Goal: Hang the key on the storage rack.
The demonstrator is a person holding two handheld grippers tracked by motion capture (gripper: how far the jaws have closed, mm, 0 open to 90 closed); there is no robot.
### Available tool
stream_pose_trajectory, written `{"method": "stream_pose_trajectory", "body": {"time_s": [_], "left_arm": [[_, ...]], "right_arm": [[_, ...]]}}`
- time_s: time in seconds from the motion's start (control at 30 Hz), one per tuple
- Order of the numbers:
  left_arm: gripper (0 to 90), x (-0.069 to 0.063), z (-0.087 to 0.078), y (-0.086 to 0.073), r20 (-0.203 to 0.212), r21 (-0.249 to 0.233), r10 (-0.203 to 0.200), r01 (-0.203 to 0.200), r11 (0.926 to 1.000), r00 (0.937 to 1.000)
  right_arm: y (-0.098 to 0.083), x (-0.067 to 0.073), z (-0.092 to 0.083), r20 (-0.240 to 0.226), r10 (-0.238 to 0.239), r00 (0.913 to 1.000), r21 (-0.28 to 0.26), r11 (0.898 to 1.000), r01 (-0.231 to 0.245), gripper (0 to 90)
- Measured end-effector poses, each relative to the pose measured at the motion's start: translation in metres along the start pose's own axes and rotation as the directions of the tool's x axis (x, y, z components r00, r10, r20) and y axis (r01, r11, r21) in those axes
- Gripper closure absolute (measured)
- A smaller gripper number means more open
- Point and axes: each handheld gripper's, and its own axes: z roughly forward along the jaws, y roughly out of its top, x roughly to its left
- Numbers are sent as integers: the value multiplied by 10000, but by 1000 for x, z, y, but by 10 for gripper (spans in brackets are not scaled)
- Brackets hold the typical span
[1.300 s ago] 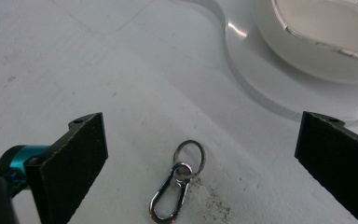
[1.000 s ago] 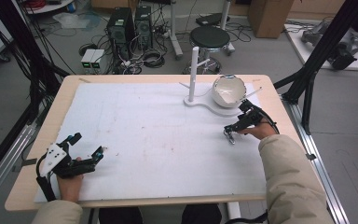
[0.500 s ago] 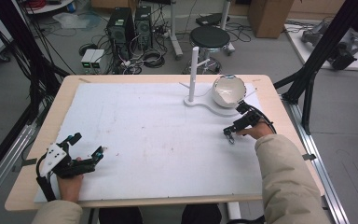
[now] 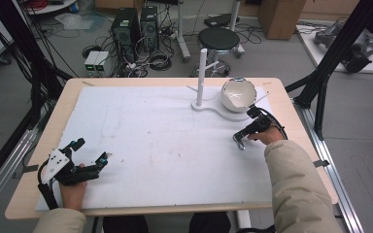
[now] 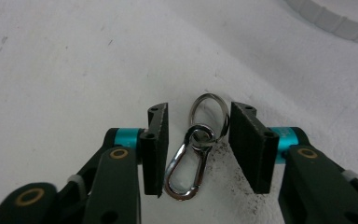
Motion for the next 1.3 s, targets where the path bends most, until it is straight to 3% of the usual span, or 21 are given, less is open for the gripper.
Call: {"method": "stream_pose_trajectory", "body": {"time_s": [0.47, 1.0, 1.3], "left_arm": [[17, 0, 0, 0, 0, -1, 44, -44, 10000, 10000], [17, 0, 0, 0, 2, 11, 49, -49, 10000, 10000], [17, 0, 0, 0, -14, -11, 50, -50, 10000, 10000]], "right_arm": [[0, 2, -2, -24, -162, 9999, 119, 9998, 162, 775], [1, 5, -1, -18, -409, 9992, 293, 9987, 410, 867], [2, 6, 0, 71, -549, 9985, 331, 9980, 546, 873]]}}
